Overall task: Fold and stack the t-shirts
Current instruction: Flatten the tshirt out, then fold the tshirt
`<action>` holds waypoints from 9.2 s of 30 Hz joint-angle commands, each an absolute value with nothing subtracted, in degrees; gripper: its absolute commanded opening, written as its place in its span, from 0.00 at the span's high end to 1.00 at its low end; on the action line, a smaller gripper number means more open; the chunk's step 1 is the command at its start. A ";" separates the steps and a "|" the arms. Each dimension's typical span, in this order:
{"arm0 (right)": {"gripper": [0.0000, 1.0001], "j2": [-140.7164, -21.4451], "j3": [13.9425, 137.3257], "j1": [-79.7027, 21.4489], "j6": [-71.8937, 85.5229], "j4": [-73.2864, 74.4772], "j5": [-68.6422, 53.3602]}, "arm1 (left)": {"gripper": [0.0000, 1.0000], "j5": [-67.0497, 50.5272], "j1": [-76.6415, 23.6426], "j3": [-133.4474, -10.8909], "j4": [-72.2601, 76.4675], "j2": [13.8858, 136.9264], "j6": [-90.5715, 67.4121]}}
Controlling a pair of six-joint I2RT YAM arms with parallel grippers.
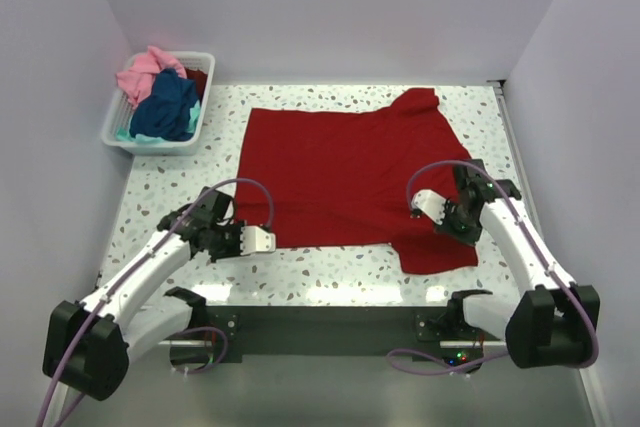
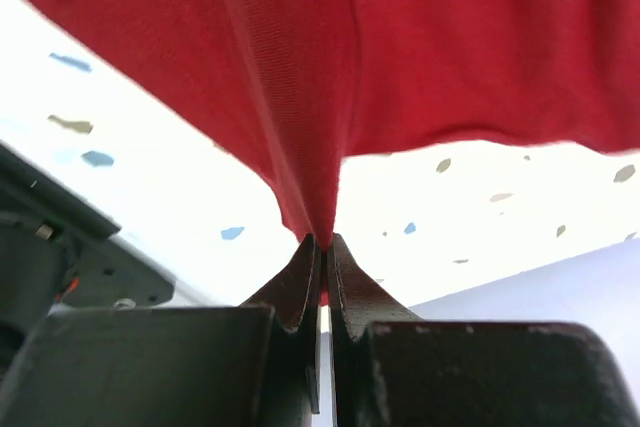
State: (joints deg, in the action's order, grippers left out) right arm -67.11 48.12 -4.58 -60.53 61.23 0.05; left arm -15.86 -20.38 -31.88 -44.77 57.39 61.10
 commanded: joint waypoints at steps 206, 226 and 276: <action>0.55 -114.78 88.24 16.17 -39.20 77.35 -17.84 | 0.44 -31.90 1.32 -63.37 -44.65 99.67 26.90; 0.70 -117.51 88.15 15.91 -39.38 76.11 -18.46 | 0.73 -33.05 1.23 -64.07 -43.24 102.75 23.56; 0.62 -119.44 88.15 15.91 -37.53 74.62 -14.85 | 0.69 -29.97 0.70 -64.51 -43.33 102.57 19.60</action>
